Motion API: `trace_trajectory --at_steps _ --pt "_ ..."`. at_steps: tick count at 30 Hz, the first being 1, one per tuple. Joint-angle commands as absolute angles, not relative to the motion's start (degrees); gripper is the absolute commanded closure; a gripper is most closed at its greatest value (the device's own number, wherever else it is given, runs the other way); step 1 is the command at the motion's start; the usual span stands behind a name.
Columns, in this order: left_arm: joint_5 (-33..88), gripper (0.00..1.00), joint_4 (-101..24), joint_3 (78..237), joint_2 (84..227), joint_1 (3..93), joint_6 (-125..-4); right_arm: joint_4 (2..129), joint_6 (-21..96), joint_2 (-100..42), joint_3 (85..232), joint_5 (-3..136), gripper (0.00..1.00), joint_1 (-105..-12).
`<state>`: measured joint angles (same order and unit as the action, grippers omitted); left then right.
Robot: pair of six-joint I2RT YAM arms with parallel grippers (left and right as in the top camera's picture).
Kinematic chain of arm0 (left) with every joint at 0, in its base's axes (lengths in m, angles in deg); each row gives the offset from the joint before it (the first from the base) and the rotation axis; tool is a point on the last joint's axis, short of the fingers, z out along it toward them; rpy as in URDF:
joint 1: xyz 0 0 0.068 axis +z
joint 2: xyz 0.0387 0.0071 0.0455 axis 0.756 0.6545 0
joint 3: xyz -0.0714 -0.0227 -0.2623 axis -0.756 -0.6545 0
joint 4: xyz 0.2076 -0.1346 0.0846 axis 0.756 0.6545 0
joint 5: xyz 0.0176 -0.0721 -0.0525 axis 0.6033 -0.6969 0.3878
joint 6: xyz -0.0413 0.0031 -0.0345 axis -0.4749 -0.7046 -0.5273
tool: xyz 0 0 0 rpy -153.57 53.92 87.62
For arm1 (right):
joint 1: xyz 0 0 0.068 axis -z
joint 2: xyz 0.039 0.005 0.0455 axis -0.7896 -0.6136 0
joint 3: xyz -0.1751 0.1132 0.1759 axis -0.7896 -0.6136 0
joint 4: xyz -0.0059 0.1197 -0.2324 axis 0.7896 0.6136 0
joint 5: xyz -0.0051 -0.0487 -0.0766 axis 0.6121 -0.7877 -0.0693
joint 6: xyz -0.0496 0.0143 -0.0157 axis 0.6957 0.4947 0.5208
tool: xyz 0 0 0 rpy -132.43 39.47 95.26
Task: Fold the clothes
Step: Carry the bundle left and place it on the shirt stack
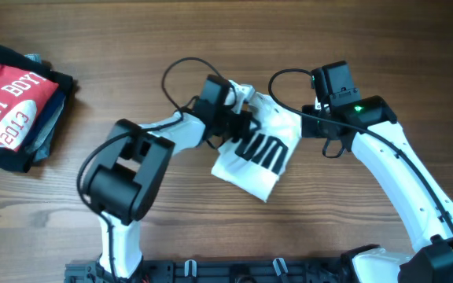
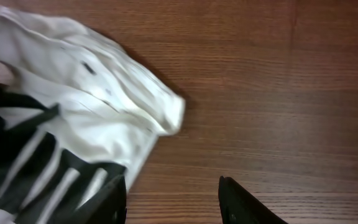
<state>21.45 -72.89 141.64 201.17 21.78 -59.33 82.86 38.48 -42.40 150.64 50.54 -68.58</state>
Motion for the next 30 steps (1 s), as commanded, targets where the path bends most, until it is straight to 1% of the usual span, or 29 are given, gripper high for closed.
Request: trace_trajectory --at_steps 1,3,5,6,9,11,17,20,21,24,27,30 --pt "36.16 0.96 -67.36 140.87 190.09 27.79 -58.46 82.91 37.62 -42.03 151.6 49.95 0.52 -68.67" --pt "46.52 0.96 -62.82 140.87 183.01 31.07 -55.59 82.97 37.6 -42.03 151.6 49.97 0.52 -68.67" --pt "54.24 0.96 -60.85 140.87 178.48 33.63 -52.69 83.17 37.6 -42.03 151.6 49.97 0.53 -68.67" --pt "59.84 0.96 -60.3 140.87 175.51 35.64 -48.66 83.45 37.6 -42.03 151.6 49.97 0.53 -68.67" --pt "72.23 0.96 -61.59 140.87 170.81 40.51 -40.18 84.22 37.62 -42.03 151.6 49.95 0.53 -68.67" --pt "76.67 0.96 -64.17 140.87 169.72 43.79 -37.67 84.39 37.6 -42.03 151.6 49.97 0.53 -68.67" --pt "77.23 0.96 -72.56 140.87 169.37 55.66 -37.6 85.03 37.62 -42.03 151.6 49.95 0.53 -68.67" --pt "74.81 0.96 -78.38 141.18 169.39 61.69 -38.15 84.98 37.62 -42.03 151.6 49.95 0.52 -68.67" --pt "73.47 0.96 -80.74 141.18 169.39 64.95 -40.07 84.94 37.6 -42.03 151.6 49.95 0.52 -68.67" --pt "68.47 0.96 -82.73 141.18 170.02 71.66 -44.86 84.94 37.62 -42.03 151.6 49.97 0.52 -68.67" --pt "66.81 0.96 -84.04 141.18 172.27 77.06 -50.43 85.09 37.58 -42.03 151.6 49.99 0.53 -68.67" --pt "64.69 0.96 -88.59 141.18 176.78 82.17 -53.08 85.84 37.54 -42.03 151.6 49.99 0.55 -68.67"
